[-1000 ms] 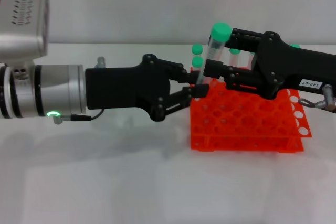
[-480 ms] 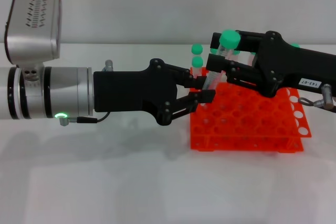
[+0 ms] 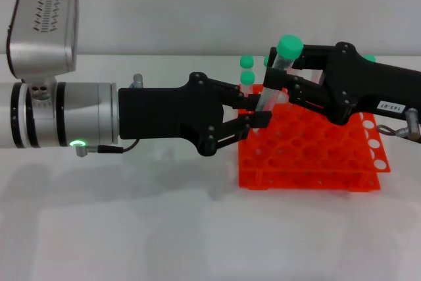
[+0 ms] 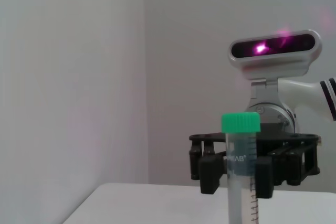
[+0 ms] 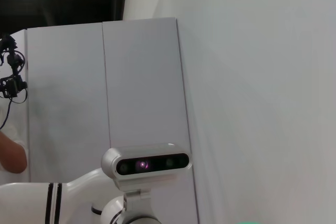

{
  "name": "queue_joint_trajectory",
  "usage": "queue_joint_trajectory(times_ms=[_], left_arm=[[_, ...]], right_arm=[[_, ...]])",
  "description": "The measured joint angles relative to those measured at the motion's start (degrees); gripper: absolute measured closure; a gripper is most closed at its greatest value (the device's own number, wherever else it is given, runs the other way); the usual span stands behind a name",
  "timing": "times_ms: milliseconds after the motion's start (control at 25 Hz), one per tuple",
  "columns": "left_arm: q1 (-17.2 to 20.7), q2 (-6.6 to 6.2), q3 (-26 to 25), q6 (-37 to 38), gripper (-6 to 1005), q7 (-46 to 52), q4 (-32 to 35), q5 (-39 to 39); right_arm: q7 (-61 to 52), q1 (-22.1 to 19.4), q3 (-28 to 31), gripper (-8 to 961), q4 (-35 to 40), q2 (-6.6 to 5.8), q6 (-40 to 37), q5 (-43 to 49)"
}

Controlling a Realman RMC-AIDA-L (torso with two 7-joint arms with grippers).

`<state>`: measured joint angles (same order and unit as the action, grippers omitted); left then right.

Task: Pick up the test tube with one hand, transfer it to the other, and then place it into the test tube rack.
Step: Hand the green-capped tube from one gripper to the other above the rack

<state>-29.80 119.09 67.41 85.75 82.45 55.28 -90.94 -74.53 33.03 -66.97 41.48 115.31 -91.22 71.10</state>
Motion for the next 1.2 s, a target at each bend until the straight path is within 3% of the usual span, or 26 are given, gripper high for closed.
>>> queue_joint_trajectory(times_ms=[520, 1160, 1200], left_arm=[[0.4, 0.0, 0.0, 0.0, 764, 0.0, 0.0, -0.2], [0.7, 0.03, -0.3, -0.5, 760, 0.1, 0.0, -0.1], [0.7, 0.05, -0.4, -0.5, 720, 0.1, 0.0, -0.1]], right_arm=[[0.8, -0.1, 0.0, 736, 0.0, 0.05, 0.0, 0.1], [1.2, -0.3, 0.0, 743, -0.8, 0.09, 0.3, -0.1], [1.2, -0.3, 0.0, 743, -0.8, 0.11, 0.4, -0.1]])
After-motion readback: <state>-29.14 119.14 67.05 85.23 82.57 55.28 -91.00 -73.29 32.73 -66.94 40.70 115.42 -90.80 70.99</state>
